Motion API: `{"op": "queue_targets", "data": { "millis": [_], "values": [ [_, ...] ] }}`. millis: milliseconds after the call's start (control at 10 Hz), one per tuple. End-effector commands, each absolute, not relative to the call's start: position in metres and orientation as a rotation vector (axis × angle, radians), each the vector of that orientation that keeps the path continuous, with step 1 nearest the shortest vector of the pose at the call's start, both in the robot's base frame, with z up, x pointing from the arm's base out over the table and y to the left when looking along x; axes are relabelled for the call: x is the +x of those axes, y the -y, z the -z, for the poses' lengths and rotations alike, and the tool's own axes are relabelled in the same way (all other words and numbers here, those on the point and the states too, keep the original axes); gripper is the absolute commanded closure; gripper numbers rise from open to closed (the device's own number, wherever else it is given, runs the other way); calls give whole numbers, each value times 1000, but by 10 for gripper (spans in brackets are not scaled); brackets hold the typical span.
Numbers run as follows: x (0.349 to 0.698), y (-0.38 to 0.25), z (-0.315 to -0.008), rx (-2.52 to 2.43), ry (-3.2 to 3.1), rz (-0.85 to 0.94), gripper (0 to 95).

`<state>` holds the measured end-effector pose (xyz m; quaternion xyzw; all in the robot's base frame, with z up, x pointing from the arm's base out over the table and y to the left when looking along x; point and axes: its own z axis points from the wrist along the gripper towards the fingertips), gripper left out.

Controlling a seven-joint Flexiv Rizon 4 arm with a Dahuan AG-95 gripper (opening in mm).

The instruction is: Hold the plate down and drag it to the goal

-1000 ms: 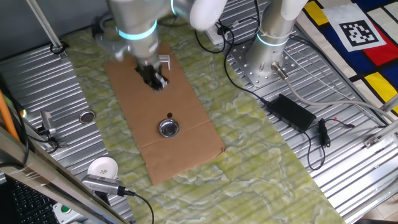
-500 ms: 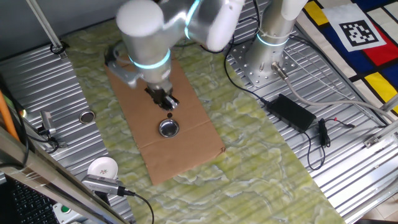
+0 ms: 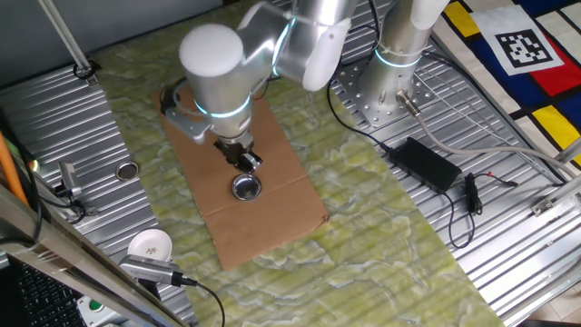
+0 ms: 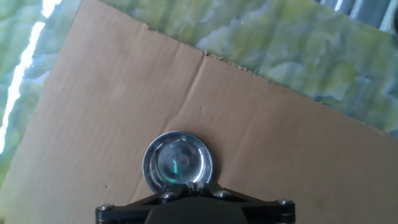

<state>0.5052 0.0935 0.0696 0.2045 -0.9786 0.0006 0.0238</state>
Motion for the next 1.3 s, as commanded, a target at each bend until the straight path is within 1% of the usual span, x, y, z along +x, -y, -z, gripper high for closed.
{"op": "queue_targets", "data": {
  "millis": [100,500,800,1000,1300],
  "values": [
    [505,-93,-64,639,3040,2,950],
    [503,-95,-53,666,3043,-2,950],
    [503,-95,-53,677,3039,-5,950],
    [504,-94,-59,699,3037,14,950],
    [506,-92,-87,677,3017,21,950]
  ]
}}
